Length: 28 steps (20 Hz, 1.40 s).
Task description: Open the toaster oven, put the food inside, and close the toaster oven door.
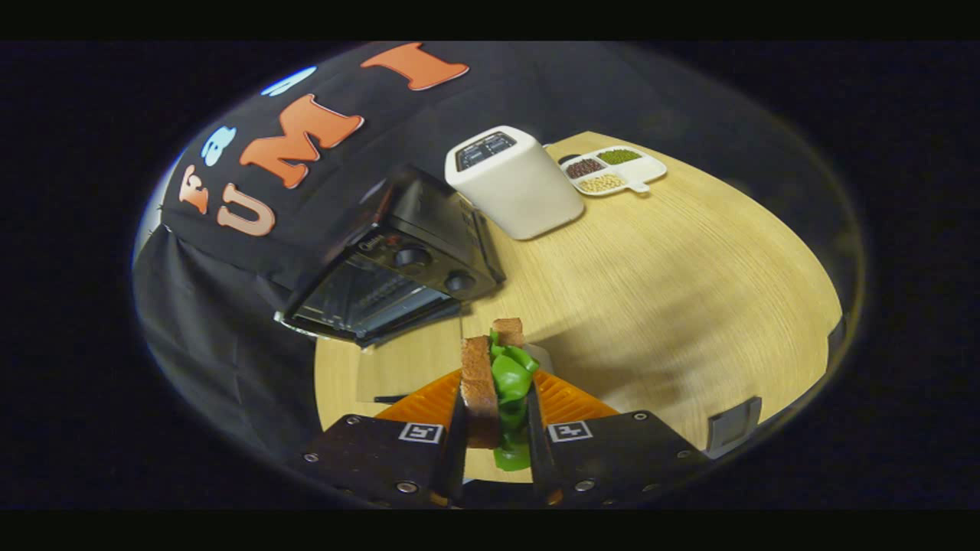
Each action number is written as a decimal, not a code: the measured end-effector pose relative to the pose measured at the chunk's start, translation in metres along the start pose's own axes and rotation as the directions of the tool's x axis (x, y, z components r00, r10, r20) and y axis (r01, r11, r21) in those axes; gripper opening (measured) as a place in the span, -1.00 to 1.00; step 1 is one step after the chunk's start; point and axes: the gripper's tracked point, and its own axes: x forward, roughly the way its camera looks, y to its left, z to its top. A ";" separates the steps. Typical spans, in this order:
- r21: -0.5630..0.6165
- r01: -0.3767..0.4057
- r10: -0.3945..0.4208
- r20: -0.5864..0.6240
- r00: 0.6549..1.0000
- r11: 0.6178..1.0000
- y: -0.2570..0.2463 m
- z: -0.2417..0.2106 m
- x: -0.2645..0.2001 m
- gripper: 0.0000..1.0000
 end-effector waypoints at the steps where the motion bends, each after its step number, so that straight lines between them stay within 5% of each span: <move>1: 0.007 -0.026 0.026 0.021 0.999 1.000 0.009 0.006 -0.005 -0.29; 12: 0.078 -0.293 0.280 0.138 0.950 0.953 0.131 0.028 0.041 -0.30; 28: 0.299 -0.340 0.262 0.271 0.926 0.892 0.173 0.026 0.164 -0.29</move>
